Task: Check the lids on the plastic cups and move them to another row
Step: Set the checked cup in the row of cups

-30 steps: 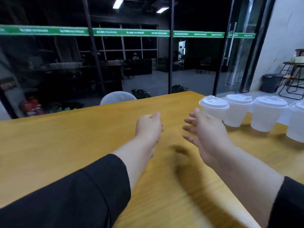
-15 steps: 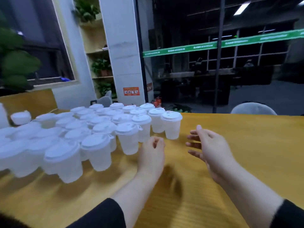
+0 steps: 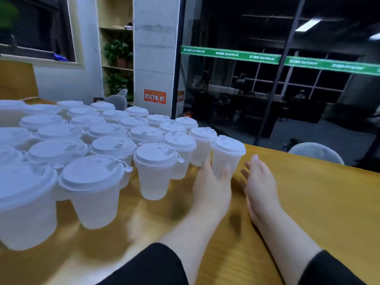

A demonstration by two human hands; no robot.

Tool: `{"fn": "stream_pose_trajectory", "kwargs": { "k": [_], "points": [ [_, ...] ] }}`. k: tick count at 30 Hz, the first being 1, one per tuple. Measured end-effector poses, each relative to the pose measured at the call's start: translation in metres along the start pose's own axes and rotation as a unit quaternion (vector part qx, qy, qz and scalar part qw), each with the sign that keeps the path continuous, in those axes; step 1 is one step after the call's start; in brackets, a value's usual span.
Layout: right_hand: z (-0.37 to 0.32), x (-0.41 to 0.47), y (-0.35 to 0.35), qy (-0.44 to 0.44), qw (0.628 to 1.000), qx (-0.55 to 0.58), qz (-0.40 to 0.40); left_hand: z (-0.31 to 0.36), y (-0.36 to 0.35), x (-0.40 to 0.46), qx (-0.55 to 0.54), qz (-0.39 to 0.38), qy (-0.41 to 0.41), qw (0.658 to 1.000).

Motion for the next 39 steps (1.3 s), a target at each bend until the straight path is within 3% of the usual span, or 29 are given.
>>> {"fn": "stream_pose_trajectory", "kwargs": {
  "k": [5, 13, 19, 29, 32, 35, 37, 39],
  "points": [
    [0.0, 0.031, -0.023, -0.017, 0.994, 0.053, -0.09, -0.004, -0.008, 0.021, -0.007, -0.023, -0.037, 0.999],
    [-0.013, 0.002, -0.014, 0.012, 0.992, -0.001, -0.127, 0.0, -0.008, 0.016, -0.071, -0.041, -0.048, 0.995],
    [-0.035, -0.054, 0.036, 0.033, 0.994, -0.013, -0.105, 0.03, -0.023, -0.021, -0.151, -0.085, 0.012, 0.985],
    [-0.057, -0.144, 0.117, 0.075, 0.978, -0.164, -0.103, 0.029, -0.064, -0.079, -0.165, -0.186, 0.072, 0.966],
    [-0.05, -0.146, 0.131, 0.051, 0.975, -0.174, -0.129, 0.026, -0.061, -0.076, -0.142, -0.192, 0.061, 0.969],
    [-0.052, -0.131, 0.153, 0.086, 0.983, -0.155, -0.037, 0.026, -0.055, -0.072, -0.139, -0.176, 0.041, 0.974],
    [-0.057, -0.118, 0.159, 0.131, 0.97, -0.205, 0.004, 0.029, -0.05, -0.07, -0.13, -0.156, 0.015, 0.979],
    [-0.057, -0.108, 0.154, 0.159, 0.949, -0.272, -0.024, 0.034, -0.049, -0.069, -0.112, -0.143, -0.011, 0.983]
  ]
}}
Point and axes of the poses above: each hand's wrist, its own x-axis towards the middle knuckle, its own y-axis out of the back of the hand, z = x × y, the point moved 6 cm from there along x, towards the middle knuckle, and after that the axes turned 8 degrees about -z, right-handed, at the moved point
